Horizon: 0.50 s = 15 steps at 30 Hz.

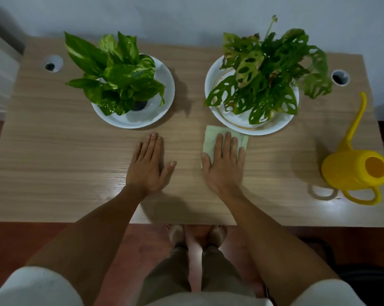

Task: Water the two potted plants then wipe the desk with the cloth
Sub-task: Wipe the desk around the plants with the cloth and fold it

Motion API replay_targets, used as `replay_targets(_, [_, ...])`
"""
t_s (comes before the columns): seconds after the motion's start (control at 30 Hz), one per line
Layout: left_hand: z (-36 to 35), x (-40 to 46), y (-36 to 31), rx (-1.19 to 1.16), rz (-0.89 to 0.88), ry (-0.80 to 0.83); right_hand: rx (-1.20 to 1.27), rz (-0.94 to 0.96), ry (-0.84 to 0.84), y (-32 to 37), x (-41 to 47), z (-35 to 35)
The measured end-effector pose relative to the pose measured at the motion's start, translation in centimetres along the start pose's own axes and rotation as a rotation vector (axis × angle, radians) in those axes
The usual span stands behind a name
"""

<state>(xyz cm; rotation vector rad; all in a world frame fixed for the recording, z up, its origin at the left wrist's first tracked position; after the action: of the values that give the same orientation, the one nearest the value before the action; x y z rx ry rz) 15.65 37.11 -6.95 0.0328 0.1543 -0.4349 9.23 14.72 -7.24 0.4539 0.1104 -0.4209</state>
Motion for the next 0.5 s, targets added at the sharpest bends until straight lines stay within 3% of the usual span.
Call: replay_targets(0.5, [-1.2,0.2,1.6,0.012,-0.032,-0.072,-0.049,0.165,0.085,8.7,11.9,-1.9])
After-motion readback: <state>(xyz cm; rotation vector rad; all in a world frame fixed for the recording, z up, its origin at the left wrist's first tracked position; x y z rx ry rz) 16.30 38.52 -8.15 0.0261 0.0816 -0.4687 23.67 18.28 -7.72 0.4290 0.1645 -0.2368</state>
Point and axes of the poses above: each hand's wrist, its own x-axis towards the middle knuckle, its own z-axis out of the back of the hand, y = z × x, the point moved 4 cm from there along x, towards the middle knuckle, and after that the axes turned 15 degrees about x, right-handed, at the moved point
